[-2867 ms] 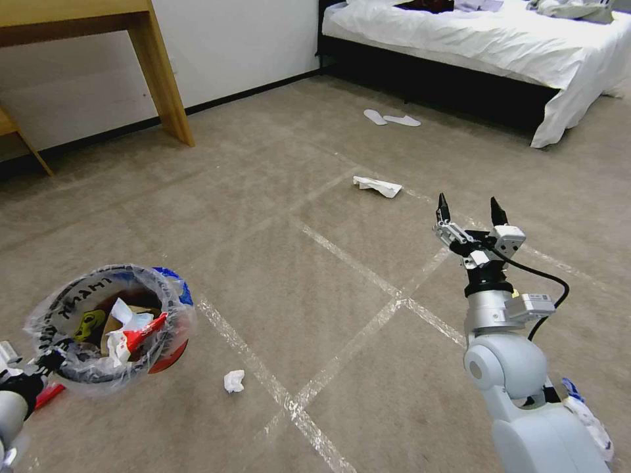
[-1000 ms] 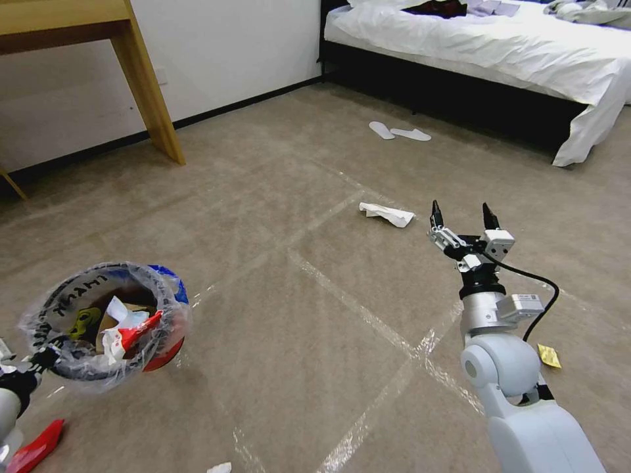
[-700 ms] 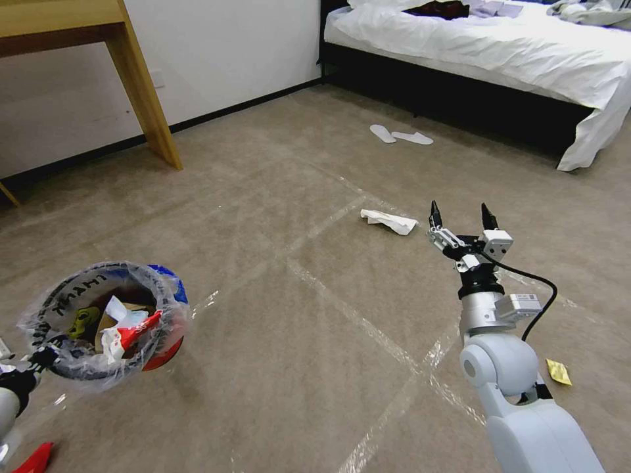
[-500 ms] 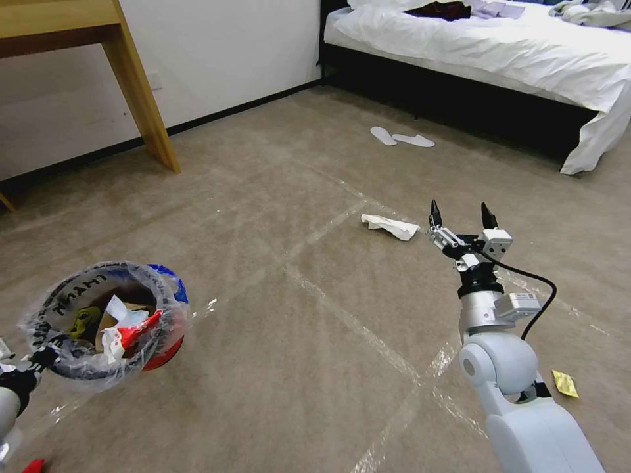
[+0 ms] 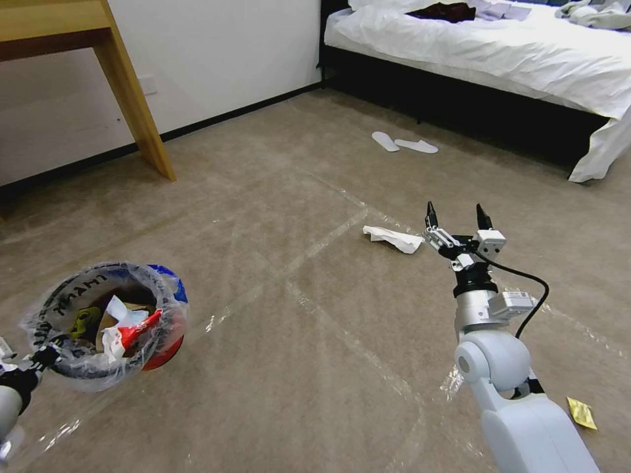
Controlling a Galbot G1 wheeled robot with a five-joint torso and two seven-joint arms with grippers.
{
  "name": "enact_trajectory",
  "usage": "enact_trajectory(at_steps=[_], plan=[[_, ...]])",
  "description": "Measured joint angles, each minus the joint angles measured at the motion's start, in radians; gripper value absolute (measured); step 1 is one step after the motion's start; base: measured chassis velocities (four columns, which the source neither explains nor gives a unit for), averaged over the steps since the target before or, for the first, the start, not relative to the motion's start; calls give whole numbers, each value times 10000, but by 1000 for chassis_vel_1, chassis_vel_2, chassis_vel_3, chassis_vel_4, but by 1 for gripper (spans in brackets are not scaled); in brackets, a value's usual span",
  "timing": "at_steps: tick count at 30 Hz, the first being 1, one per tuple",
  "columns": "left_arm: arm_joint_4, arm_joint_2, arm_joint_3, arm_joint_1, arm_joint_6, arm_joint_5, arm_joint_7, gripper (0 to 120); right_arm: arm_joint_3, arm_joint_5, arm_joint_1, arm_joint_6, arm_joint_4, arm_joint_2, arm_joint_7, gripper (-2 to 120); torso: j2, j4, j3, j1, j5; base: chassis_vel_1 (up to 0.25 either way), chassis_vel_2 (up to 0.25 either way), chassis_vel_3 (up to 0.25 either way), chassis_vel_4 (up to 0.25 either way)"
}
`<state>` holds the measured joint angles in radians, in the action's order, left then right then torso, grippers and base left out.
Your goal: Pick up the trash bin and place the garbage on the floor into it.
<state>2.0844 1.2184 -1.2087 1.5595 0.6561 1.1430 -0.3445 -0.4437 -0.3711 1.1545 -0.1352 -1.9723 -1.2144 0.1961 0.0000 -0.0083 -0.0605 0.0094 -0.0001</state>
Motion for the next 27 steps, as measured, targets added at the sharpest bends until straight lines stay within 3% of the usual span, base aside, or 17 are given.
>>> enact_trajectory(at_steps=[8,27], plan=[[-86,12,7,-61,-13,-30,0,0,149,16,-140,-12,167,-32,114,100,-1,1,-1,0,0,-62,92,66,-83],[-237,-33,-13,-130,-49,-30,-1,0,277,9,-421,-66,538,-128,-34,100,0,1,0,-1,0,0,0,0,0]])
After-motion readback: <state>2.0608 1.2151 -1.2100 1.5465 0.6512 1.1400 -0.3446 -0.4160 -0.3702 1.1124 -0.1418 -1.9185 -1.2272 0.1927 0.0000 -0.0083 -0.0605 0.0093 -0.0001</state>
